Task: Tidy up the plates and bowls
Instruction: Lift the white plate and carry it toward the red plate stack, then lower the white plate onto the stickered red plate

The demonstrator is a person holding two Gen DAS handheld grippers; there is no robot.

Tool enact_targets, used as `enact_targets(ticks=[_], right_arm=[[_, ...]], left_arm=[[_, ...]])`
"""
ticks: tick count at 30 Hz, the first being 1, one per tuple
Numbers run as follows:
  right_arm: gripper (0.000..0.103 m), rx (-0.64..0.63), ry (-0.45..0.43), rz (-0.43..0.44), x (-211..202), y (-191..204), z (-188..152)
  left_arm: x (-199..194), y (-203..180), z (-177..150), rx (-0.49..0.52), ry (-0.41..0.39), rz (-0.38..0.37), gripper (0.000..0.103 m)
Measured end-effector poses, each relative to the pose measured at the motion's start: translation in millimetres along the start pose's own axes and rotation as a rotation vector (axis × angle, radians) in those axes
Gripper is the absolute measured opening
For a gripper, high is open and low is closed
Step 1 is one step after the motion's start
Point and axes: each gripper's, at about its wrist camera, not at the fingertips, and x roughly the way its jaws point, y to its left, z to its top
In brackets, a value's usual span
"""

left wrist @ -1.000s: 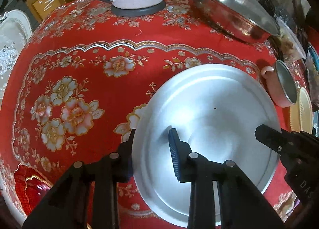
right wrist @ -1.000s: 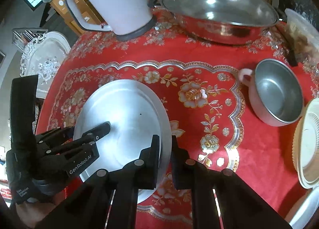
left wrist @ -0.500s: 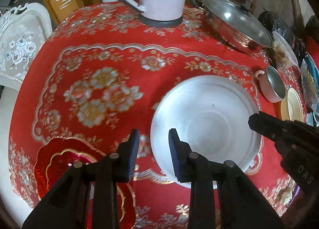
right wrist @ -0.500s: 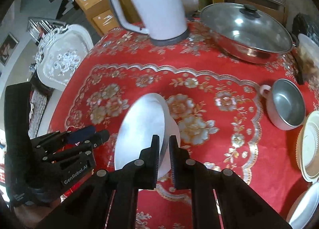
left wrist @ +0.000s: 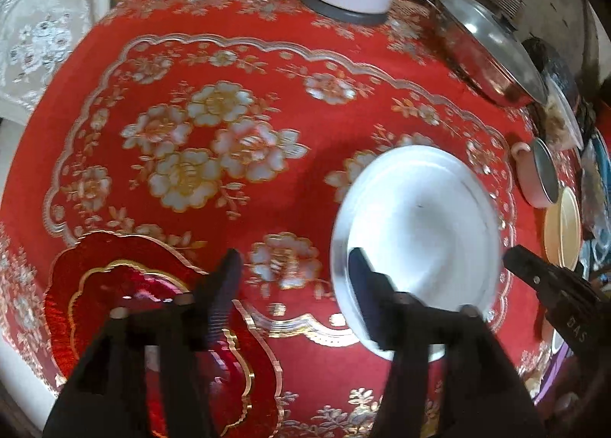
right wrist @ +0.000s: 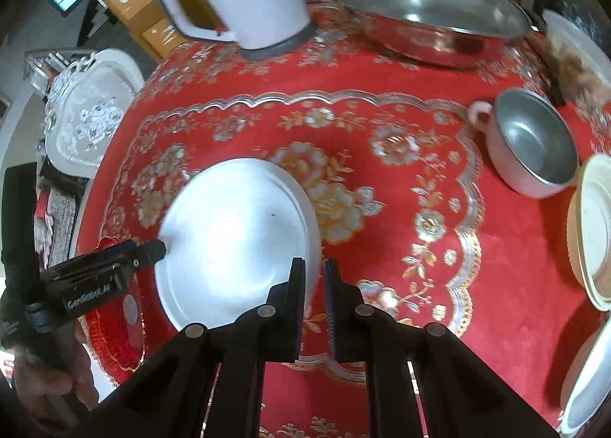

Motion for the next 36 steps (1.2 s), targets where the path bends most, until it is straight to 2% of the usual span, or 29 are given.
enact_targets(ticks=[2, 4, 5, 6, 7, 9, 10, 11, 12, 13, 14, 15, 18, 25, 29, 36], right_arm=[[0.013, 0.015, 0.004, 0.017, 1, -5, 0], [0.018, 0.057, -0.012, 0.073, 0, -10, 0], [0.024, 0.066, -0.007, 0.092, 1, -12, 0], [0.038, 0.063, 0.004, 0.103, 4, -12, 1], [0.042, 0.06, 0.009, 0.106, 8, -11, 2], [0.042, 0.073, 0.009, 0.116, 15, -11, 3], [0.036, 0.086, 0.013, 0.136, 19, -12, 3], [0.032, 0.096, 0.022, 0.148, 22, -13, 3], [0.015, 0.097, 0.038, 0.14, 27, -12, 3], [0.009, 0.09, 0.052, 0.135, 31, -12, 3], [0.009, 0.084, 0.066, 0.143, 35, -10, 3], [0.009, 0.08, 0.064, 0.141, 34, -10, 2], [0.009, 0.061, 0.046, 0.141, 24, -7, 1], [0.009, 0.006, 0.006, 0.153, -8, 17, 2], [0.01, -0.052, -0.002, 0.177, -20, 48, 2], [0.01, -0.176, 0.035, 0.229, -15, 117, -9]], left_arm=[[5, -8, 1, 0.018, 0.01, -0.009, 0.059], [12, -10, 2, 0.014, 0.032, -0.003, 0.059], [15, -11, 2, 0.01, 0.042, -0.014, 0.059], [17, -11, 2, 0.008, 0.047, -0.022, 0.059], [19, -13, 2, 0.013, 0.05, -0.022, 0.058], [22, -17, 1, 0.029, 0.049, -0.007, 0.058], [24, -18, 0, 0.038, 0.053, 0.002, 0.043], [26, -20, 0, 0.043, 0.06, 0.005, 0.023], [28, -22, 0, 0.046, 0.071, 0.002, 0.019], [30, -23, -1, 0.051, 0.08, -0.005, 0.016], [32, -26, -2, 0.062, 0.082, -0.005, 0.014], [32, -29, -4, 0.073, 0.077, 0.015, 0.014], [26, -26, -5, 0.051, 0.069, -0.018, 0.013], [-21, -11, -5, 0.051, 0.003, -0.032, 0.013], [-46, 10, -9, 0.024, -0.028, -0.025, 0.013], [-75, 65, -35, -0.036, -0.057, 0.049, 0.013]])
